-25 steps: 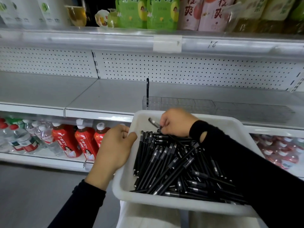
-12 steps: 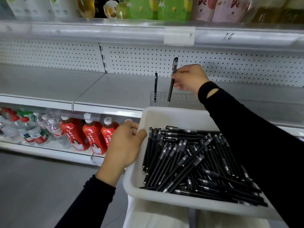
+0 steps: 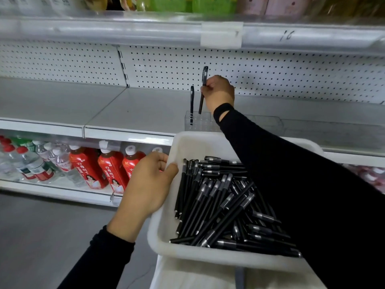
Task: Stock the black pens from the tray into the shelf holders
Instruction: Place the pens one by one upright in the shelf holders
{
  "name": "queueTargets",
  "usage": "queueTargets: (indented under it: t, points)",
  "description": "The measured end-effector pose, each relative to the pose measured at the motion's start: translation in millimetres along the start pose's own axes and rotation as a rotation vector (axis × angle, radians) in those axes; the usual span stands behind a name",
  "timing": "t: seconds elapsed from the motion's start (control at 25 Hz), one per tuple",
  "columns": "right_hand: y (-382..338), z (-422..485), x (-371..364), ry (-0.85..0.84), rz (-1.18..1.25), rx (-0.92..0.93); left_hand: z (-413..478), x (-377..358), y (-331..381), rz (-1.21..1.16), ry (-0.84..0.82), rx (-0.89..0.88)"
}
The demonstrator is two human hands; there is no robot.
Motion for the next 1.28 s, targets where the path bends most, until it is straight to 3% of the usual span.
queueTargets:
  t: [0.36,0.64,1.28]
  points:
    - [4,1,-17,-0.024,0.064,0.014,-1,-1,0,-0.009,-0.01,0.005]
    - [11,2,-26,-0.178,-0.272,0.044,-1,0,1,-0.011,-0.011,0.005]
    - [16,-2,-22,-0.209,-0.259,0.009,-1,-2,0,-0.006,-0.006,0.004]
Point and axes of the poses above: each hand's wrist, its own z-axis towards the middle knuckle, its own x-axis out of the back of the hand, y = z × x, the point moved 2 cm from there along z, towards the middle knuckle, and after that the axes turned 10 degrees about y, right-handed, at the moved point
